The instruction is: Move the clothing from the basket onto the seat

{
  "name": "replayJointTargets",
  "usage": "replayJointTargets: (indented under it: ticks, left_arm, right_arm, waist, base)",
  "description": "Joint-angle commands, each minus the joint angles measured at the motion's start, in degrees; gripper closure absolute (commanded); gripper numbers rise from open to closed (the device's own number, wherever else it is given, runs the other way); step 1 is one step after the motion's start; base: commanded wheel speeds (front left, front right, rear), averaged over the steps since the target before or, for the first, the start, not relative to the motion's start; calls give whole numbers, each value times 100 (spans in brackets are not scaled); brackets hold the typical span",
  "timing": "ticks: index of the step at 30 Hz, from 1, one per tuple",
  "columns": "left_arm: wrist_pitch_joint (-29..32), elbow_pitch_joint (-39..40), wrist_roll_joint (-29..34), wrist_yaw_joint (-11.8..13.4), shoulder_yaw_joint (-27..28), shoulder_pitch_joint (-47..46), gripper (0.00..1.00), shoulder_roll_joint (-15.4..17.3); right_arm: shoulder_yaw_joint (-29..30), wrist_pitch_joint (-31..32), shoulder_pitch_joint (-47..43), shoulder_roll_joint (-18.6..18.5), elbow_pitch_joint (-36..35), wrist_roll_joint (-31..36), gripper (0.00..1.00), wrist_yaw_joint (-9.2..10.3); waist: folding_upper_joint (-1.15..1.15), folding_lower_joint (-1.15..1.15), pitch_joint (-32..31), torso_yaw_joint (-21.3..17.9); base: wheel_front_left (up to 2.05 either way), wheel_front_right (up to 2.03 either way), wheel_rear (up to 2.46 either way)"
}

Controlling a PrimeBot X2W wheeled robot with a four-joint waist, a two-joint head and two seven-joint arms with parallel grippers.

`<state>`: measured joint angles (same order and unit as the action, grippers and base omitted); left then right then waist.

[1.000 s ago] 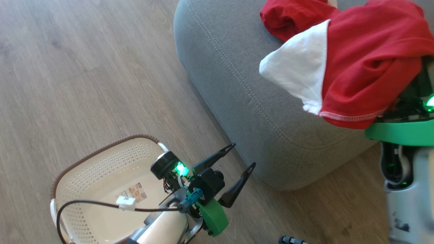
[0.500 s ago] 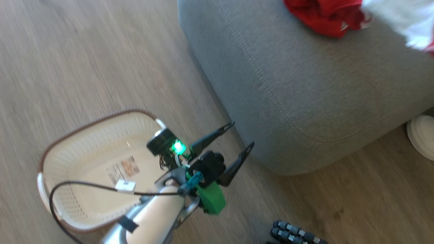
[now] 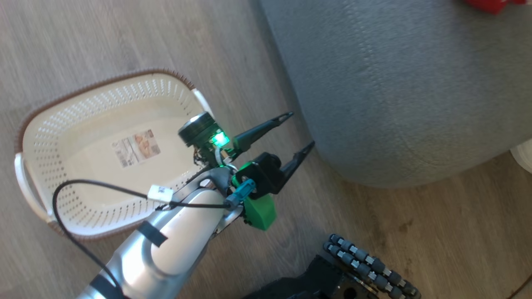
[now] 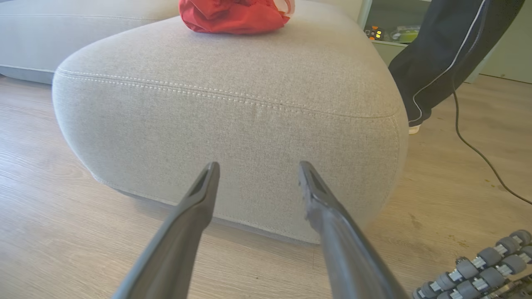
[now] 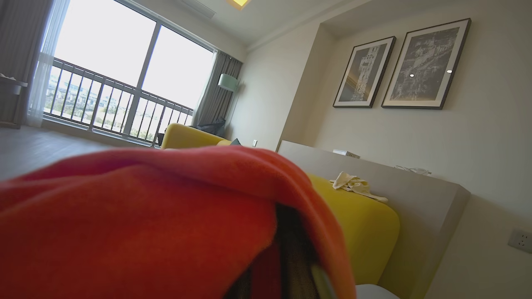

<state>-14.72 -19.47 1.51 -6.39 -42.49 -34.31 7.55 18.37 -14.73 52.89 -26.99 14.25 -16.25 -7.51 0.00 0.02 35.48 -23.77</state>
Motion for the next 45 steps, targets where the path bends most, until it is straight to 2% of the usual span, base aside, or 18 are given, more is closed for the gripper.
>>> replayJointTargets:
  ticks: [1,6,9,16,22,28,34,45]
  left_arm:
    - [-28,167,9,-13,47,-121,0,-3]
    - [-28,147,24,-20,-216,-364,0,-19]
    - [-28,153,-2,87,-247,-423,0,-24]
    - [-28,192,-34,206,-346,-509,0,69]
    - [-28,263,-61,331,-461,-536,0,87]
    - [-28,292,-117,395,-557,-546,0,77]
    - [-28,309,-174,443,-627,-521,0,4]
    - [-28,416,-217,473,-658,-463,0,-41]
  right_arm:
    - [69,-27,132,-299,-98,32,100,2]
    - [292,-27,570,-563,612,191,100,2]
    - [408,-27,780,-694,1149,409,100,2]
    - [422,-27,1319,-664,2305,743,100,2]
    - [76,-27,1718,-649,3335,891,100,2]
    - [-678,-6,2062,-722,4550,1099,100,2]
    - [-1101,409,2362,-642,5385,1070,100,2]
    - [-1867,852,2472,-547,5711,605,100,2]
  waist:
    - [0,-2,201,157]
    - [0,-2,389,404]
    - [0,-2,481,497]
    - [0,-2,682,579]
    - [0,-2,717,623]
    - [0,-2,701,682]
    - [0,-2,642,760]
    - [0,-2,524,838]
  base:
    - [0,0,0]
    - [0,0,0]
    - [0,0,0]
    - [0,0,0]
    - [0,0,0]
    - [0,0,0]
    - [0,0,0]
    - [0,0,0]
